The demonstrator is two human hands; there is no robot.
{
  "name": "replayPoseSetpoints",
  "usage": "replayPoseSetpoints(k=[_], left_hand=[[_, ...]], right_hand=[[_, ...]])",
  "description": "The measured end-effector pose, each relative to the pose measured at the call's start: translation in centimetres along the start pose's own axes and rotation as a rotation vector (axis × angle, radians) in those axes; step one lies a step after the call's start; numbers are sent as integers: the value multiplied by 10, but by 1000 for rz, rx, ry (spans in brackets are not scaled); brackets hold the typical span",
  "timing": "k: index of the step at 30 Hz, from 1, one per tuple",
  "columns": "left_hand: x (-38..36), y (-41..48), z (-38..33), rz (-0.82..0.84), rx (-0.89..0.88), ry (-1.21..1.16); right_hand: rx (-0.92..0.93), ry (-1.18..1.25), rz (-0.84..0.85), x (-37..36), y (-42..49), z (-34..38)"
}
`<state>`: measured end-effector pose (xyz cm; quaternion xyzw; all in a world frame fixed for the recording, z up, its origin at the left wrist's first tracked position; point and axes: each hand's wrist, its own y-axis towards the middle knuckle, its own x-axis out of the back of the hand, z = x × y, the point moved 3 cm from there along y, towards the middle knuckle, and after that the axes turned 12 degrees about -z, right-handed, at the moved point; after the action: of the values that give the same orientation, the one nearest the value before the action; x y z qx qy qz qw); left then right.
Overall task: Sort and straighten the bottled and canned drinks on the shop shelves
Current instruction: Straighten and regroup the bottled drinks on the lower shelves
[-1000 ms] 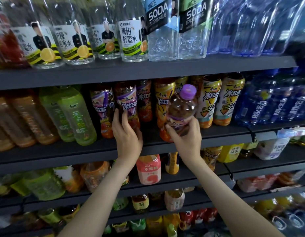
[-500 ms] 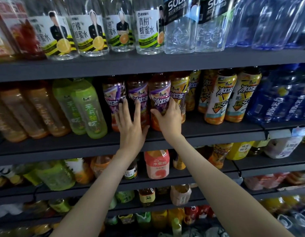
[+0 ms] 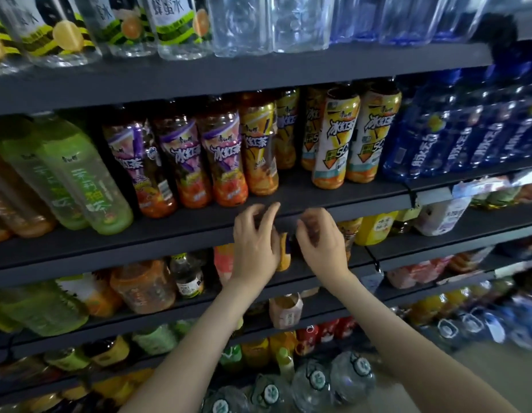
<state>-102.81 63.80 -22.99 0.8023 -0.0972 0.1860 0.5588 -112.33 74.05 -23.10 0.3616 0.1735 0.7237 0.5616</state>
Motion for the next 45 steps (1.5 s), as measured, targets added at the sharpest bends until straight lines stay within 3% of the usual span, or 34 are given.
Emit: replayPoseSetpoints(k=[7, 13, 18, 22, 27, 32, 35, 40, 45], left_hand=[[-40, -38, -29, 102, -40, 90], [-60, -67, -32, 51, -101, 101], [-66, -77, -11, 5, -79, 157], [-78, -85, 5, 69, -27, 236], [-64, -86, -3, 178, -18, 99], [-7, -35, -35, -59, -200, -54], [22, 11, -45, -153, -195, -67], [40, 64, -27, -172, 0, 75], [34, 64, -3, -47, 38, 360]], right_hand=[[-573, -178, 123, 36, -17, -123], [-664, -110, 61, 12, 4, -181], [-571, -76, 18, -6, 1, -206], [-508, -74, -8, 2, -5, -206], [-388, 43, 35, 32, -44, -178], [-243, 151, 114, 64, -38, -85], [-195, 247, 106, 74, -3, -22], [-88, 286, 40, 62, 55, 43], [-207, 125, 27, 28, 84, 38]])
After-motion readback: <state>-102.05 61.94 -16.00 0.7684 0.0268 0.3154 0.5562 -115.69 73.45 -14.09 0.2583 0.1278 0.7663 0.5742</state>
